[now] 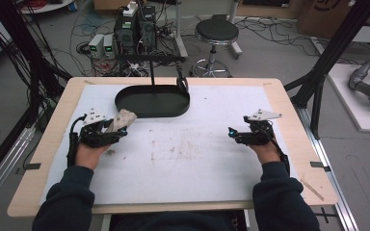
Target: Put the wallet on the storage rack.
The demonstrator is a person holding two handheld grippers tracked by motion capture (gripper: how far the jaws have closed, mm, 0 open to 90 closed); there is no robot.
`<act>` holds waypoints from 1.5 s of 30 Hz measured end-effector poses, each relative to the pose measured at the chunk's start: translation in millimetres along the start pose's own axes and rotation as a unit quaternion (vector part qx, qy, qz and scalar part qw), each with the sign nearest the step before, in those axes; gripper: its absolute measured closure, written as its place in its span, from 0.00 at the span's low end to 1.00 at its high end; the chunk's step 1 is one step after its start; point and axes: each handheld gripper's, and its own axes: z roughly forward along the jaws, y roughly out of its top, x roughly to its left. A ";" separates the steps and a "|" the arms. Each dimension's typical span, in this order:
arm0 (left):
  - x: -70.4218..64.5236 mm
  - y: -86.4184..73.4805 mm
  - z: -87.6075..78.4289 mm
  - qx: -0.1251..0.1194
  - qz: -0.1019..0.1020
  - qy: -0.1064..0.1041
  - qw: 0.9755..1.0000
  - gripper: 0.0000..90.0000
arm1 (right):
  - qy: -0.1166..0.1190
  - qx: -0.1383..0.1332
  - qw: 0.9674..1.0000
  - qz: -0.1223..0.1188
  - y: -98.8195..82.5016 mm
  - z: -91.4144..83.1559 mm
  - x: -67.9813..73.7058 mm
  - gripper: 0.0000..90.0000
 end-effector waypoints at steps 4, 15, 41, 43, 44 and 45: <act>3.2 18.9 12.9 -0.001 0.006 -0.005 1.000 0.43 | 0.000 -0.005 1.000 0.002 0.8 -1.0 -0.6 0.24; 1.4 66.8 76.3 0.031 0.040 -0.024 0.998 0.43 | 0.003 -0.006 1.000 0.000 1.0 -1.2 -0.2 0.24; 15.5 62.6 180.2 0.128 0.037 0.040 0.990 0.38 | 0.005 -0.010 1.000 0.024 -9.0 -10.2 -8.2 0.24; 15.0 64.1 178.3 0.123 0.032 0.037 0.991 0.37 | 0.005 -0.009 1.000 0.025 -9.6 -10.4 -8.5 0.24; 15.3 65.6 176.3 0.120 0.031 0.035 0.992 0.37 | 0.004 -0.009 1.000 0.025 -9.9 -10.6 -8.7 0.24; 15.8 67.3 174.0 0.117 0.029 0.034 0.992 0.37 | 0.004 -0.008 1.000 0.024 -10.2 -10.9 -8.6 0.24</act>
